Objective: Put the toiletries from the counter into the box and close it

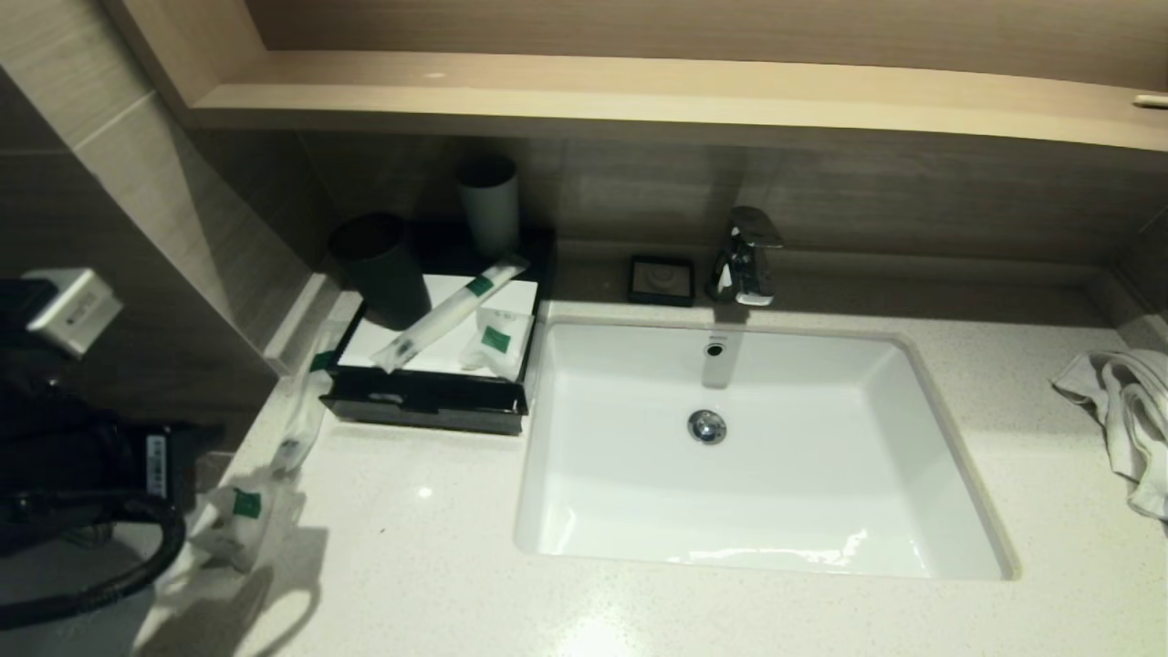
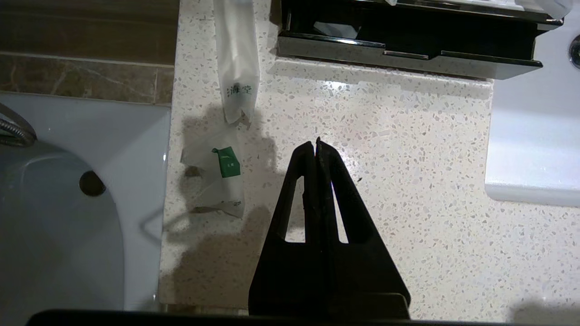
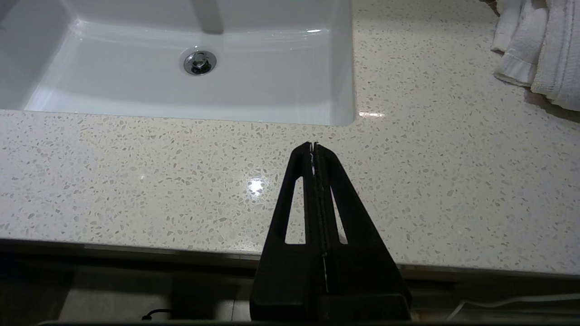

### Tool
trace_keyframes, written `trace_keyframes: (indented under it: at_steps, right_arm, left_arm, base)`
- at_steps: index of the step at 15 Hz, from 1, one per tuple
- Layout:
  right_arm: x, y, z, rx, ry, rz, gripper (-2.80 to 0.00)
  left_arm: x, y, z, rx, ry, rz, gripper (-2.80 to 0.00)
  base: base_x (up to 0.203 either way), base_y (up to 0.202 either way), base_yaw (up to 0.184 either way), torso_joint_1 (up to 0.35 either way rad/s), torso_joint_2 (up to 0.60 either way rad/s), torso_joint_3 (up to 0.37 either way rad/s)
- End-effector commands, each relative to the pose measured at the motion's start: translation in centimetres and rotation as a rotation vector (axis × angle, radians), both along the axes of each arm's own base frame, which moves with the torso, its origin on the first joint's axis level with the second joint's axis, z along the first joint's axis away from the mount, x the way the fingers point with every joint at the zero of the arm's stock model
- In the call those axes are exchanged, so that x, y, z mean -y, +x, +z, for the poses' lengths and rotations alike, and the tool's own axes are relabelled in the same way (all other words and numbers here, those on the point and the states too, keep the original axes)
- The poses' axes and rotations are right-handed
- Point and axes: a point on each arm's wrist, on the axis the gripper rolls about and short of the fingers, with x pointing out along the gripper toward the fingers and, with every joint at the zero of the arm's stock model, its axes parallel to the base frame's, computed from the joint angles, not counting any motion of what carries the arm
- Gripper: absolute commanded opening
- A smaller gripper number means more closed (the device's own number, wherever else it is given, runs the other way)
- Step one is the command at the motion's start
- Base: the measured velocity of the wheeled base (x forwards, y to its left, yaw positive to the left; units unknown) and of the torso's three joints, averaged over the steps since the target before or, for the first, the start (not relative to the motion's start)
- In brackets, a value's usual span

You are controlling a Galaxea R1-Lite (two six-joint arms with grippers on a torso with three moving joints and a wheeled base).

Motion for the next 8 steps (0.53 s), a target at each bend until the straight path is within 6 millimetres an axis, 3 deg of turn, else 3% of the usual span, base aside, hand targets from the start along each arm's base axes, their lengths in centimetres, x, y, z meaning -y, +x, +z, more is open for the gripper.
trace_keyframes:
  at_steps: [1,8]
  right_arm:
    - [0.0,0.0,0.0,0.000,0.000,0.000,-2.80]
    - [0.0,0.0,0.0,0.000,0.000,0.000,-2.80]
  left_arm:
    - [1.2,1.0,-0.7,-0.032,-0.005,-0.016,-2.80]
    - [3.3,3.4,-2.0,-0.068,-0.017,-0.033,-2.80]
  base:
    - [0.000,0.000,0.000,0.000,0.00,0.000]
    - [0.000,0.000,0.000,0.000,0.00,0.000]
